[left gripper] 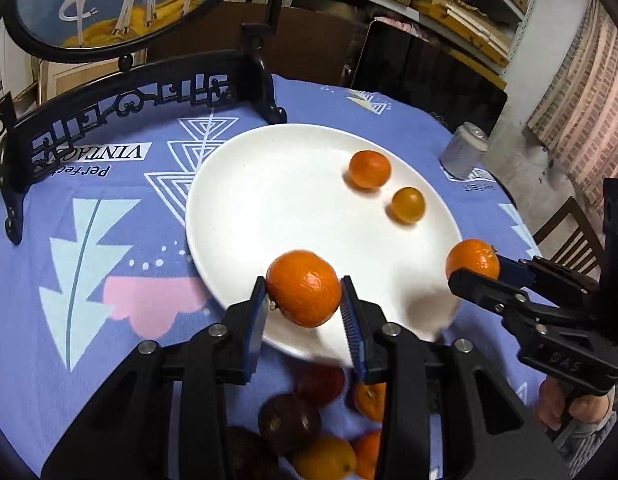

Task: Organize fruits
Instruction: 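Lower both held tangerines onto the white plate and open both tools, then grasp a large tangerine with the left tool while the right tool grasps an orange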

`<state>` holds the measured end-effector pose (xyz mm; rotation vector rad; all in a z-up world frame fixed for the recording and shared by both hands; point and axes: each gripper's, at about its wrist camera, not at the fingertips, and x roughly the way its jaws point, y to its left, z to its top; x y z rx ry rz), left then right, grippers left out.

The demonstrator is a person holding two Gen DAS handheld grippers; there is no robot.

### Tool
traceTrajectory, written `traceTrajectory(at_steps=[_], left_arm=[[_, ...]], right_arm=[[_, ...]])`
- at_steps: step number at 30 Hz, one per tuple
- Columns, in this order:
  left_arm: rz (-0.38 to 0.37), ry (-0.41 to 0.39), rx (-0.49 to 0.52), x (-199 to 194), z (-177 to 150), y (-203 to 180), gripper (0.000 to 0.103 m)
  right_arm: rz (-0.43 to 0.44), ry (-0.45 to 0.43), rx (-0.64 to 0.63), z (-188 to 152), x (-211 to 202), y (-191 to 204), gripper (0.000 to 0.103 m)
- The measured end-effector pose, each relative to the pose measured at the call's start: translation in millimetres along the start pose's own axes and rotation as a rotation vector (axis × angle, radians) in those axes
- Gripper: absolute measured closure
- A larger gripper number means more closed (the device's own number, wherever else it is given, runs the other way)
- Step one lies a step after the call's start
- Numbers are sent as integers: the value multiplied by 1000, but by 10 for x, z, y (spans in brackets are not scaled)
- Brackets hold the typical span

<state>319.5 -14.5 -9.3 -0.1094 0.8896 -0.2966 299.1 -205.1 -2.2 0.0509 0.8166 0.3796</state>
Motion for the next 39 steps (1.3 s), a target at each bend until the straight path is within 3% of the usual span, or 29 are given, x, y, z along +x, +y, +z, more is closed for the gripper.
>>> traceTrajectory(at_steps=[2, 3, 6, 8, 14, 18, 23, 31, 36, 39], left_arm=[[7, 8, 1, 30, 10, 8, 43], [8, 6, -4, 25, 8, 20, 37], [-12, -2, -21, -43, 1, 65, 37], [-10, -21, -47, -132, -2, 123, 37], [30, -79, -63, -495, -175, 229, 37], [63, -123, -62, -791, -567, 300, 37], [44, -134, -95, -976, -1035, 383, 37], [57, -105, 5, -963, -1395, 151, 37], [89, -97, 63, -903, -1448, 29, 37], [95, -87, 48, -863, -1438, 60, 37]], right_arm=[[3, -7, 10, -8, 19, -50, 34], [9, -24, 18, -2, -4, -69, 34], [21, -52, 36, 4, -116, -131, 34], [23, -67, 52, -24, -218, -167, 27], [48, -83, 67, -206, -487, -154, 27], [65, -95, 73, -448, -670, -111, 26], [63, -114, 93, -839, -888, -96, 19], [43, -117, 116, -1142, -987, -126, 17], [28, -81, 58, -1185, -894, 13, 17], [23, -60, 56, -1197, -838, 19, 17]])
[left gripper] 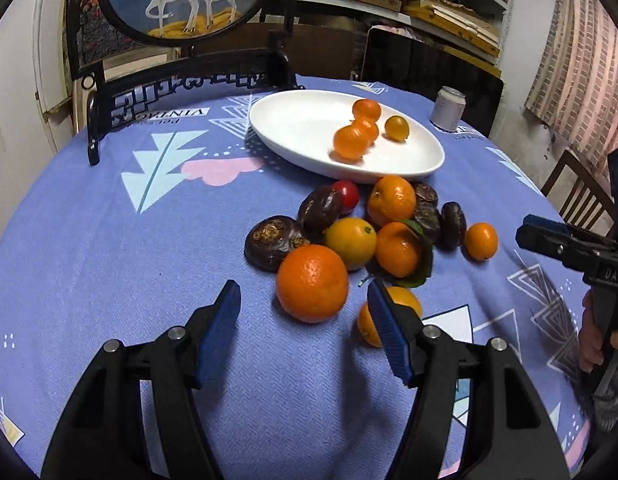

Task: Organize fruits
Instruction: 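Grasp a large tangerine with the left tool while the right tool grasps an orange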

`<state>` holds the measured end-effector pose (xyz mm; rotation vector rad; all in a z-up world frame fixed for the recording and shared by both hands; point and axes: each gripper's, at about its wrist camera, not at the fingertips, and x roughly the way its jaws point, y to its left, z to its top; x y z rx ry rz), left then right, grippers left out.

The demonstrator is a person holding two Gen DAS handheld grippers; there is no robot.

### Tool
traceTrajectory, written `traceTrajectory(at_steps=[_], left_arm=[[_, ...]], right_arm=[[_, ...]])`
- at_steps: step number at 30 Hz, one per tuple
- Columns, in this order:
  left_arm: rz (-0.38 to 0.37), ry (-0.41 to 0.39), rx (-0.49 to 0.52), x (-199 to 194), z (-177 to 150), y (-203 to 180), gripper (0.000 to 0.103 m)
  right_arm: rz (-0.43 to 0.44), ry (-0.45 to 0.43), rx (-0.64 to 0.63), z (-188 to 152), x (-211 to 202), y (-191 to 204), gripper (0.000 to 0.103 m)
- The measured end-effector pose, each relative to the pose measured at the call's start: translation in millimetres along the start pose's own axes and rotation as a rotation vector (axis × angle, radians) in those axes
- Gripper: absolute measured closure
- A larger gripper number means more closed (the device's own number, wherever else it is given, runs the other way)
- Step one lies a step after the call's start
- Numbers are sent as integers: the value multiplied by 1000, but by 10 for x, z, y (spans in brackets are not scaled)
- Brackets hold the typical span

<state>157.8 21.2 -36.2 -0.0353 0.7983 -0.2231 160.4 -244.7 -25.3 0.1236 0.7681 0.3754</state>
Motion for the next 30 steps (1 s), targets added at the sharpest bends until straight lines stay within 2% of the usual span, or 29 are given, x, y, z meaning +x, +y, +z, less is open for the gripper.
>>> traceTrajectory(at_steps=[3, 10, 14, 16, 22, 27, 30], left_arm=[[-8, 4, -14, 40, 14, 26, 37], [-14, 2, 35, 105, 25, -78, 38], [-34, 2, 41, 114, 24, -93, 44], [-36, 4, 41, 119, 25, -91, 50], [-25, 4, 52, 112, 15, -105, 57], [-43, 44, 15, 160, -1, -33, 58], [-55, 62, 0, 207, 1, -17, 58]], right_arm=[[-11, 6, 18, 4, 22, -44, 17], [-33, 19, -5, -9, 87, -20, 19], [-44, 56, -32, -48, 195, 25, 33], [-59, 70, -51, -60, 258, 53, 34], [-75, 91, -78, -50, 390, 107, 34], [-84, 90, -70, -17, 431, 83, 34], [-82, 90, -61, -2, 442, 69, 41]])
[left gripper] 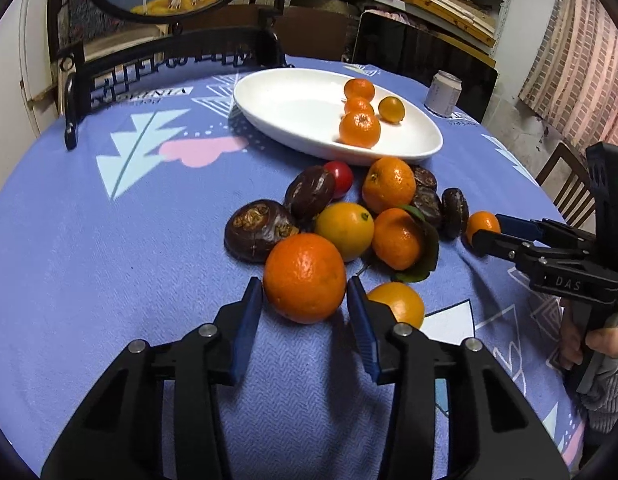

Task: Organize fruits
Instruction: 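Grasp a large tangerine with the left tool while the right tool grasps an orange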

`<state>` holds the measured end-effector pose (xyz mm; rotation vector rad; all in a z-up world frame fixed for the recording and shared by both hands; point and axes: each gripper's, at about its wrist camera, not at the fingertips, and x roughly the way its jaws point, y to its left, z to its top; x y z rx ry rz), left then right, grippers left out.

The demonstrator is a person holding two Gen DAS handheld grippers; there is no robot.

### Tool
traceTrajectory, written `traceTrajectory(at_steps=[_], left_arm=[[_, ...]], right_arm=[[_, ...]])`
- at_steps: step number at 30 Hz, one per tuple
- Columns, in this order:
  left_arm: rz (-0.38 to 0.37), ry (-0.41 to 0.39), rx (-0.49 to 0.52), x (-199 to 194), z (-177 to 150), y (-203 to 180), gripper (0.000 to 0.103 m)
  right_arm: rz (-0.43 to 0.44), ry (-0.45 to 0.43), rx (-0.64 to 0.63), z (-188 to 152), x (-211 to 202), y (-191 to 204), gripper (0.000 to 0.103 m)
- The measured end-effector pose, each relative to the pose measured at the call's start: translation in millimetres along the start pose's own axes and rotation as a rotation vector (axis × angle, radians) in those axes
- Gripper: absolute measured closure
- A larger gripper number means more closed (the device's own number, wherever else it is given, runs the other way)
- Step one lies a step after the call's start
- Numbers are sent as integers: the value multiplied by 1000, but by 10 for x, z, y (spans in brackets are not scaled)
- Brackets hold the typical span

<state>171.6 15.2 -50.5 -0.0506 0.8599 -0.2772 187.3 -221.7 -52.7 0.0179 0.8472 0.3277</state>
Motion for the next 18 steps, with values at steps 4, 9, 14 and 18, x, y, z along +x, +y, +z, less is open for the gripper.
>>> traceTrajectory(at_steps=[4, 9, 14, 18], left_arm=[[1, -1, 8, 4, 2, -12, 60], [-5, -4, 7, 3, 4, -14, 61], [-8, -8, 5, -3, 5, -5, 62], [-8, -35, 2, -74, 6, 2, 62]], right_arm=[[5, 23, -5, -2, 64, 5, 59], [-5, 24, -18, -2, 87, 21, 64], [10, 18, -13, -11, 78, 6, 66], [8, 11, -13, -20, 46, -4, 66]])
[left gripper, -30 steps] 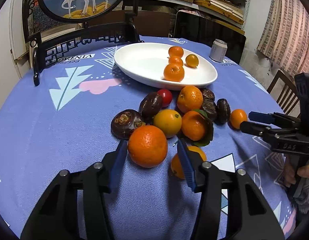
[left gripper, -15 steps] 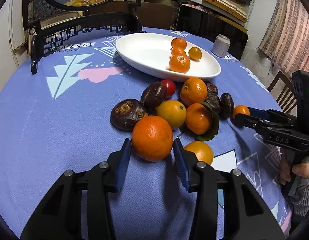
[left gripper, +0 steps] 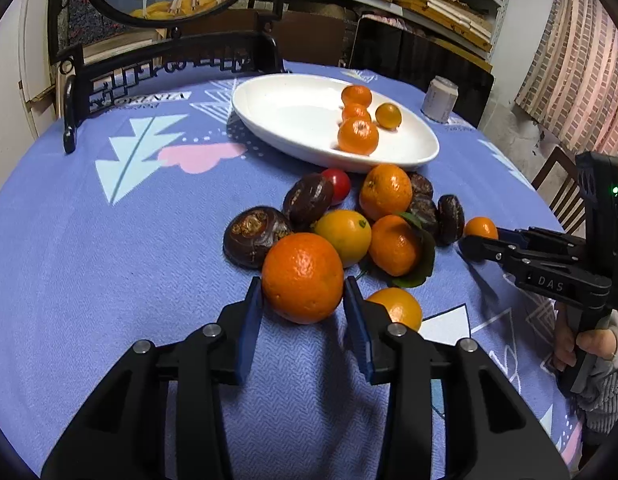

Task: Organize fruits
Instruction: 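Grasp a large tangerine with the left tool while the right tool grasps an orange, then place both held fruits on the white plate and open both tools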

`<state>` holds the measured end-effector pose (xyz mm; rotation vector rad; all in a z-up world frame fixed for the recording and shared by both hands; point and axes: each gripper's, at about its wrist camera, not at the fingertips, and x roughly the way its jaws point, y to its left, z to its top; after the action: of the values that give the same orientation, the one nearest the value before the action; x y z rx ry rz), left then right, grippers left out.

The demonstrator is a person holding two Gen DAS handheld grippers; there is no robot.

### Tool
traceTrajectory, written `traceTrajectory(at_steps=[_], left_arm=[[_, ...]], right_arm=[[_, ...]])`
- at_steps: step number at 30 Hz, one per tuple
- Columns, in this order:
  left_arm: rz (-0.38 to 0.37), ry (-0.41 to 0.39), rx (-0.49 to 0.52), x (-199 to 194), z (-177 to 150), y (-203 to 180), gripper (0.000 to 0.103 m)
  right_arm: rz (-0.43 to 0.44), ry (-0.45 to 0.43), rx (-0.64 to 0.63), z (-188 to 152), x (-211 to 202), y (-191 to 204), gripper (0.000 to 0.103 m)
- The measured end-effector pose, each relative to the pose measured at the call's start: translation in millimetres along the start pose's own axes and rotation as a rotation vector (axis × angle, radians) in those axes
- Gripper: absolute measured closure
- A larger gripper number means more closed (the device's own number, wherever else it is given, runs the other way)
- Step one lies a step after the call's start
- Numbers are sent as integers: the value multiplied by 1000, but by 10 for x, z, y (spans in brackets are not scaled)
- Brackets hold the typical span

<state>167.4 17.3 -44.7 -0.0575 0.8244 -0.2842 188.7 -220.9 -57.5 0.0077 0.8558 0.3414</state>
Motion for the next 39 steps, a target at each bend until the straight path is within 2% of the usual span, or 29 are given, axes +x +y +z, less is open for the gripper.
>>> traceTrajectory(at_steps=[8, 11, 15, 20, 27, 28, 29, 31, 34, 37, 39], left_arm=[[20, -80, -18, -214, 96, 25, 62], [22, -94, -24, -234, 356, 33, 62], [27, -119, 3, -141, 800, -31, 62], [22, -84, -8, 271, 1194, -42, 62], [4, -7, -25, 762, 1359, 15, 62], [6, -1, -22, 795, 1350, 9, 61], [10, 7, -16, 824, 1344, 2, 61], [13, 5, 1, 825, 1332, -12, 59], [-1, -23, -14, 713, 1332, 9, 48], [-21, -50, -37, 551, 1317, 42, 48], [-6, -72, -40, 439, 1266, 61, 48]], right_arm=[[1, -117, 65, 74, -357, -177, 67], [40, -152, 74, 284, -508, -201, 67], [47, -194, 50, 721, -622, -137, 67], [61, -191, 54, 1089, -290, -87, 67], [49, -107, 52, 1219, 288, -63, 66], [42, -101, 45, 1227, 342, -60, 65], [41, -104, 42, 1222, 363, -61, 50], [31, -124, 49, 1209, 354, -84, 31], [41, -145, 54, 1199, 247, -109, 31], [54, -172, 58, 1159, 95, -105, 31], [62, -179, 56, 1107, 9, -87, 31]])
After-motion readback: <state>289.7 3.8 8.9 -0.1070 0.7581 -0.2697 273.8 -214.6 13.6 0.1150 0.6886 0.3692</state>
